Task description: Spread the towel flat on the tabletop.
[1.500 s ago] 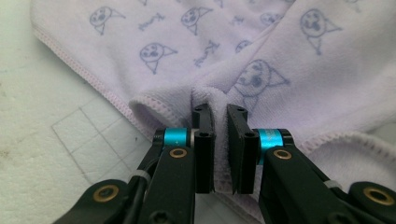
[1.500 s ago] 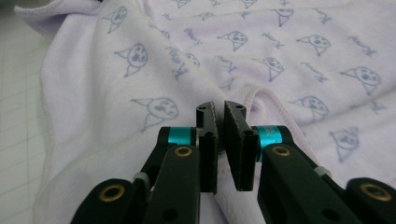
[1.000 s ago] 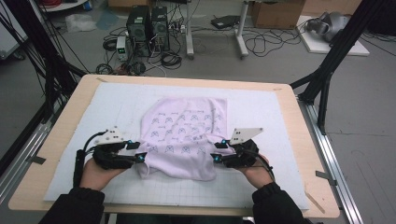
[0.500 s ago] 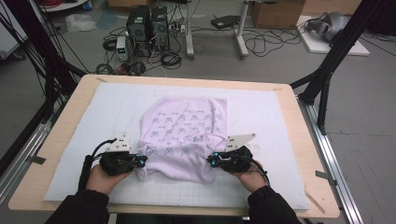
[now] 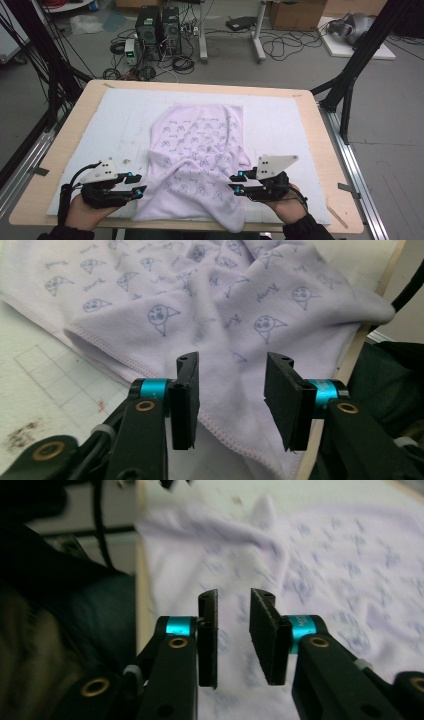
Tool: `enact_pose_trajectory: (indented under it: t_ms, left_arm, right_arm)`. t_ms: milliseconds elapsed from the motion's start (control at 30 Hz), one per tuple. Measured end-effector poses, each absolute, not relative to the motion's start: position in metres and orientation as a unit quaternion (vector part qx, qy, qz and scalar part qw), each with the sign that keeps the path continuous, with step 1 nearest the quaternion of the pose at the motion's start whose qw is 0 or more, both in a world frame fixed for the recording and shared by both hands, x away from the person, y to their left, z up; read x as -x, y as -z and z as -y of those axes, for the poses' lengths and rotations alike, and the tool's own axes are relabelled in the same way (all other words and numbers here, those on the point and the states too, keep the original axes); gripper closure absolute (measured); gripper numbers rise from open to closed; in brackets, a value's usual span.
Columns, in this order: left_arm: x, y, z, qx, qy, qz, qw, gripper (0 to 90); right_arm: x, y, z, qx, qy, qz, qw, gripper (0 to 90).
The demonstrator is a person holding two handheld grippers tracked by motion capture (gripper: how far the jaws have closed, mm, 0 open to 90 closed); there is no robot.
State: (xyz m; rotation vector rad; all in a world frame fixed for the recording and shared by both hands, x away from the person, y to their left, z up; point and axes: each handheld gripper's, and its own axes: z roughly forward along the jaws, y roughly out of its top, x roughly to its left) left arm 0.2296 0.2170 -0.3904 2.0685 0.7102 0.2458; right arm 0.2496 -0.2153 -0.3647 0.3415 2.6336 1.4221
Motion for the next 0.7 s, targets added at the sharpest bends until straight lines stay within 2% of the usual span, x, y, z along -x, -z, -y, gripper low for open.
enact_pose_trajectory:
  t_ms: [100, 233, 333, 400, 433, 533, 700]
  left_arm:
    - [-0.241, 0.405, -0.207, -0.845, -0.092, -0.284, 0.444, 56.1]
    - [-0.257, 0.423, -0.195, -0.858, -0.086, -0.284, 0.419, 56.5]
    - [-0.266, 0.436, -0.189, -0.872, -0.078, -0.277, 0.395, 67.4]
    - [-0.265, 0.44, -0.189, -0.869, -0.081, -0.276, 0.403, 74.8]
    - [-0.265, 0.44, -0.19, -0.87, -0.074, -0.273, 0.404, 81.4]
    - [-0.262, 0.44, -0.192, -0.868, -0.076, -0.278, 0.404, 86.1]
    - [-0.252, 0.437, -0.199, -0.867, -0.074, -0.281, 0.404, 86.8]
  right_arm:
    - [-0.261, 0.393, 0.211, -0.118, -0.439, -0.888, 0.072, 67.7]
    - [-0.276, 0.43, 0.207, -0.139, -0.41, -0.901, 0.04, 62.1]
    - [-0.277, 0.441, 0.202, -0.132, -0.381, -0.914, 0.041, 61.4]
    - [-0.277, 0.444, 0.204, -0.135, -0.388, -0.911, 0.038, 66.5]
    - [-0.278, 0.444, 0.205, -0.138, -0.393, -0.908, 0.037, 72.8]
    - [-0.279, 0.446, 0.208, -0.146, -0.404, -0.903, 0.013, 86.7]
    - [-0.273, 0.444, 0.212, -0.141, -0.402, -0.905, -0.004, 87.9]
